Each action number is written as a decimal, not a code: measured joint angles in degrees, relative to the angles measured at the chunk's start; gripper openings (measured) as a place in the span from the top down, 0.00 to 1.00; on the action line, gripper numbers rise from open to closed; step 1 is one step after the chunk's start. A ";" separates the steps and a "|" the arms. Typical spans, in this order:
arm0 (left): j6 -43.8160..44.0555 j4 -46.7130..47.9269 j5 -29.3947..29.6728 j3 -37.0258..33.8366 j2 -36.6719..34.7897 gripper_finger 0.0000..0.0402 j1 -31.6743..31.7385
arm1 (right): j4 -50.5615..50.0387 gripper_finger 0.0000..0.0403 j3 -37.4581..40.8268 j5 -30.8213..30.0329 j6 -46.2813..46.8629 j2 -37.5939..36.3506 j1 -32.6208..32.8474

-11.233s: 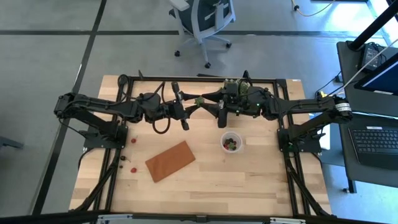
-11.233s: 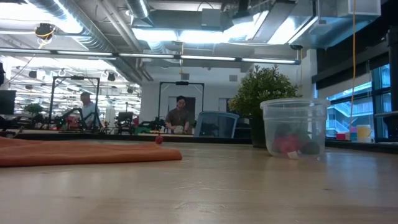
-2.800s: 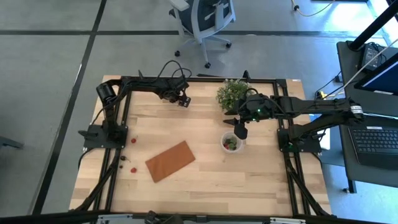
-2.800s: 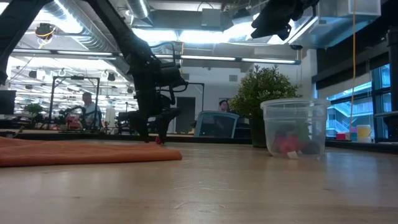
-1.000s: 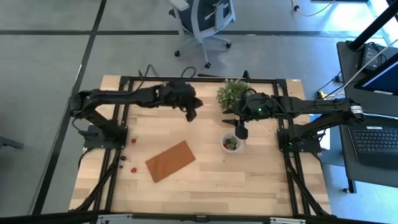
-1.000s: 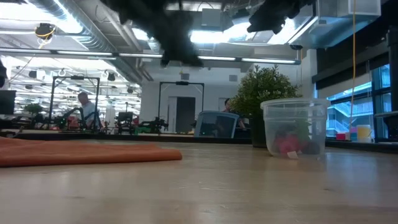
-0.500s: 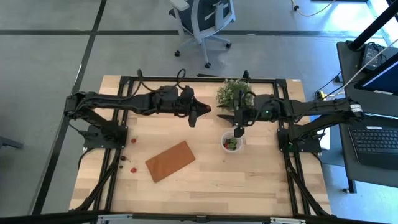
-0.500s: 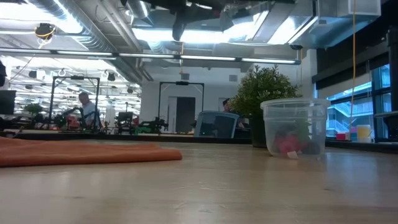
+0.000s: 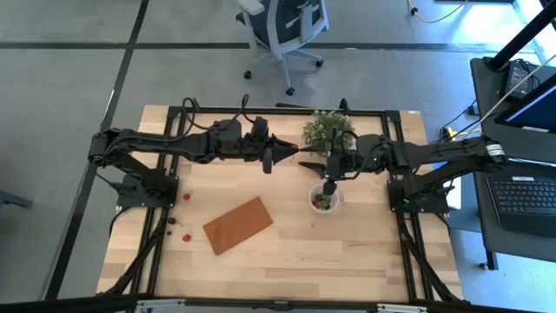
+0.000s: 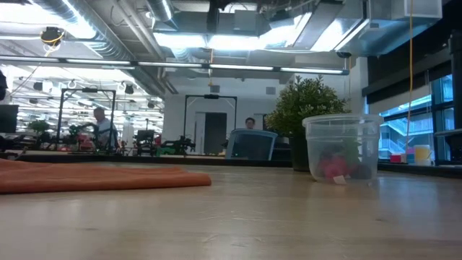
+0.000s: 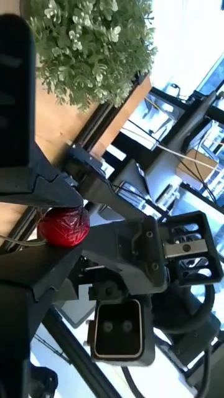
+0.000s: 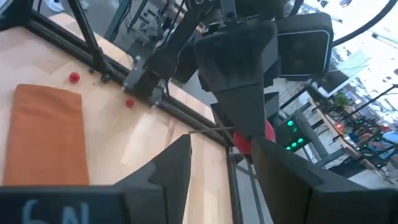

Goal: Pick and placing Produce into tupperware
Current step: Put the red cherry into the transparent bin

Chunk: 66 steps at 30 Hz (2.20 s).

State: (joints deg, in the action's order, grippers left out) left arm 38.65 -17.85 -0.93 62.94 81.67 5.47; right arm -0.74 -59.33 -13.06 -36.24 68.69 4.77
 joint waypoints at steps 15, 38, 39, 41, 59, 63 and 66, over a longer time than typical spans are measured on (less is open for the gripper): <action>-0.16 -0.37 -0.04 -0.07 -0.19 0.78 -0.74 | 3.68 0.58 0.02 -0.13 0.21 0.98 0.00; -1.78 0.40 -0.80 0.02 0.13 0.78 1.30 | 1.82 0.58 0.02 -9.18 0.51 1.09 3.75; -1.84 0.57 -0.72 0.02 0.15 0.78 1.53 | 2.02 0.58 0.02 -9.81 0.38 1.09 3.92; -1.90 1.18 -0.63 0.00 0.35 0.78 2.15 | 2.31 0.58 -0.04 -12.51 -0.06 1.03 4.25; -1.83 -4.83 -6.90 0.00 0.17 0.78 1.97 | 4.39 0.58 -0.04 -14.48 -0.05 1.00 4.16; -3.02 -6.70 -7.84 0.00 0.11 0.78 1.32 | 6.59 0.58 -0.04 -11.07 -0.05 1.01 4.16; -3.18 -6.67 -7.87 0.00 0.11 0.78 1.20 | 8.52 0.58 -0.04 -10.78 -0.04 1.27 4.11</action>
State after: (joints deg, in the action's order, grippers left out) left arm 35.48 -24.51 -8.80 62.94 81.78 6.68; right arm 7.79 -59.37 -23.85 -36.28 69.96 8.89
